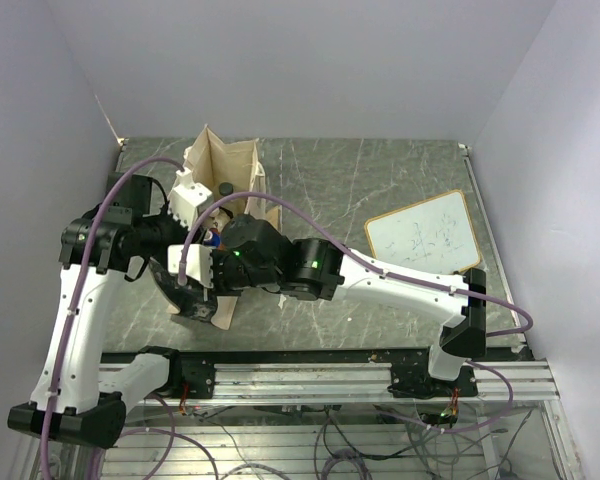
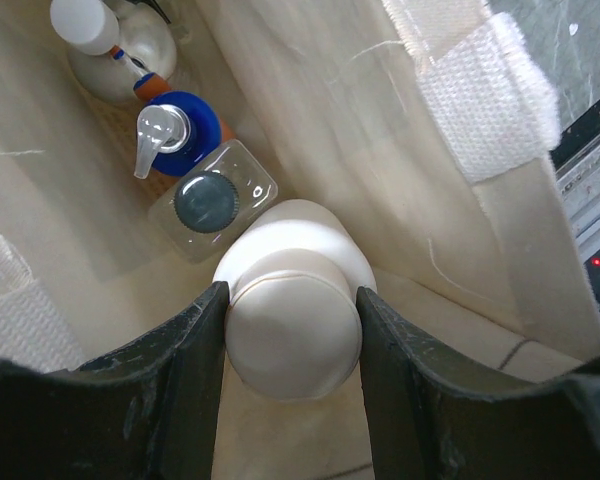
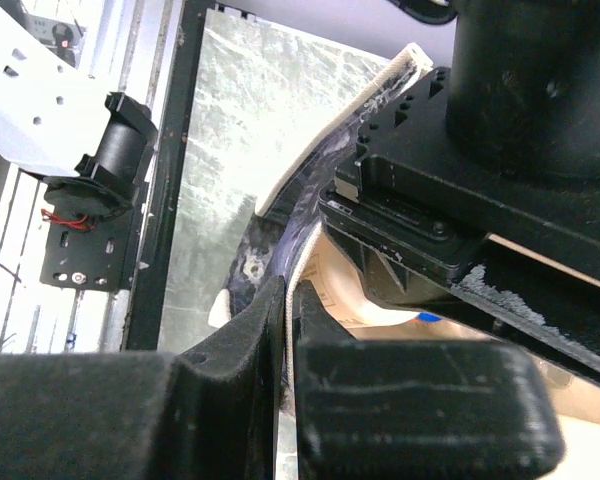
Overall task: Place the personal care products into the canvas bag
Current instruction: Place the care product in the canvas bag.
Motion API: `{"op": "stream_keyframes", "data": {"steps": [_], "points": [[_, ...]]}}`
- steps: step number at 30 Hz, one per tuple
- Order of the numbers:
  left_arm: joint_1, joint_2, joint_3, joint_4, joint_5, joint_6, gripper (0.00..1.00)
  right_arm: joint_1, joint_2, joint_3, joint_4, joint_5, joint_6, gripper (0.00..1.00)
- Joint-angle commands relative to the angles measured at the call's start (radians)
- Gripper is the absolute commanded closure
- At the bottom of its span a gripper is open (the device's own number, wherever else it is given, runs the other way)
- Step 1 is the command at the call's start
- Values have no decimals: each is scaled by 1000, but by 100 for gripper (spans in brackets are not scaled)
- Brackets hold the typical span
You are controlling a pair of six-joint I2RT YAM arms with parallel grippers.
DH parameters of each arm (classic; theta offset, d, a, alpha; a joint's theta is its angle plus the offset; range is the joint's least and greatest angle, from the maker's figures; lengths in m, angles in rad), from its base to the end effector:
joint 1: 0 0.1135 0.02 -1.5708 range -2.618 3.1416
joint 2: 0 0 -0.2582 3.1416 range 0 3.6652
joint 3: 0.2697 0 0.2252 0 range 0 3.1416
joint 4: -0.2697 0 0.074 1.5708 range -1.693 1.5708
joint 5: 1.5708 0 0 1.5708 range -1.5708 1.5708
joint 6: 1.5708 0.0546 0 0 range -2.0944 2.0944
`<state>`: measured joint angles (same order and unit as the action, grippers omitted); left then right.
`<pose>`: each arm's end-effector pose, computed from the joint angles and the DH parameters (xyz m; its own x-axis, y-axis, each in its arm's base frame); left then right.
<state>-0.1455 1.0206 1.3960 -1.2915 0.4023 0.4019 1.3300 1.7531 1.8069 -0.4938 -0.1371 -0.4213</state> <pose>0.1360 -0.0415 0.3705 -0.5778 0.4485 -0.6819 0.6469 0.7611 -0.0476 0.0872 0.3866 0.3845 0.3128 -0.4250 -0.8494 -0.9464 -0.0632 -0.3169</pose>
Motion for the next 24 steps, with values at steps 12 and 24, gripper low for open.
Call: {"op": "stream_keyframes", "data": {"steps": [12,24], "points": [[12,40,-57,42,-30,78,93,6,-5,113,48,21,-46,100],[12,93,-118,49,-61,116,93,6,3,136,47,38,-68,100]]}}
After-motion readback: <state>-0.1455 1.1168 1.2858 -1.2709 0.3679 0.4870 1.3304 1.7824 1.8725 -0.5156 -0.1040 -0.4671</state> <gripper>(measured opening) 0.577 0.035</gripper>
